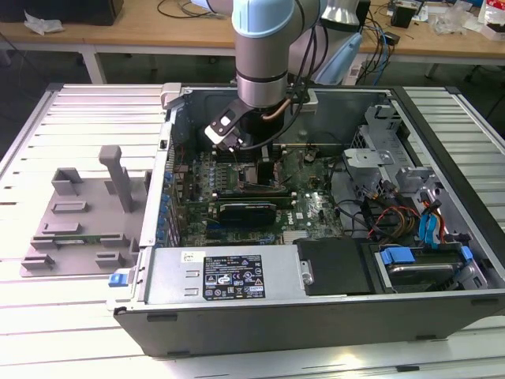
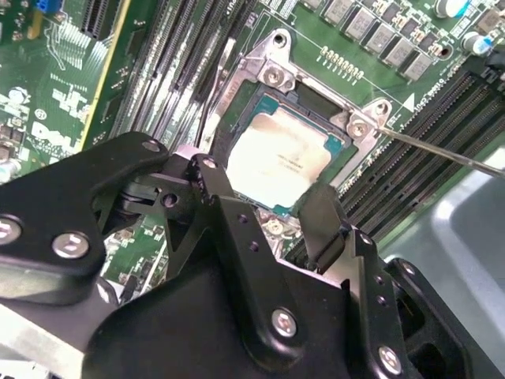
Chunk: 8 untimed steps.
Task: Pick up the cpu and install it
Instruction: 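Place the cpu into insertion slot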
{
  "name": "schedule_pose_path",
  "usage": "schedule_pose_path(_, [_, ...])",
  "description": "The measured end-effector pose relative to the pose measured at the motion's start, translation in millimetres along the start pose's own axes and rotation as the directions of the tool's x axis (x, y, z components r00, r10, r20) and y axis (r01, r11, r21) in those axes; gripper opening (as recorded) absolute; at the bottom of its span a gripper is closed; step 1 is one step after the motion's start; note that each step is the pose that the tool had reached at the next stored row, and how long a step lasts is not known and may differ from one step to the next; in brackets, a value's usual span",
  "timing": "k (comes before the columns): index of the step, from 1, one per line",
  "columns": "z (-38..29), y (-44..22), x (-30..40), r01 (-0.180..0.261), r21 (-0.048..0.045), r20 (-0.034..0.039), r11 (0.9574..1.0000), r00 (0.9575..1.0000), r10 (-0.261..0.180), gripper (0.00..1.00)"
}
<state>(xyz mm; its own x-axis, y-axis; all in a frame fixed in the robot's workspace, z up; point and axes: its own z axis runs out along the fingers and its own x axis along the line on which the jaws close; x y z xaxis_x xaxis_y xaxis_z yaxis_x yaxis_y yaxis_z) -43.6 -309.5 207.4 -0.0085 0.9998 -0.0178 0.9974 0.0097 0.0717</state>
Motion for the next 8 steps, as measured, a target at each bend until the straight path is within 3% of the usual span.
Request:
schedule_pose_path(6, [-1.0,0.2,0.0,-0.021,0.0004,0.0015,0.9998,0.9998,0.021,0.62])
schedule_pose_path(7, [-1.0,0.2,0.0,-0.021,0.0004,0.0015,0.9998,0.9998,0.021,0.60])
schedule_pose_path(8, [-1.0,0.2,0.0,-0.021,0.0004,0.0015,0.9998,0.9998,0.021,0.47])
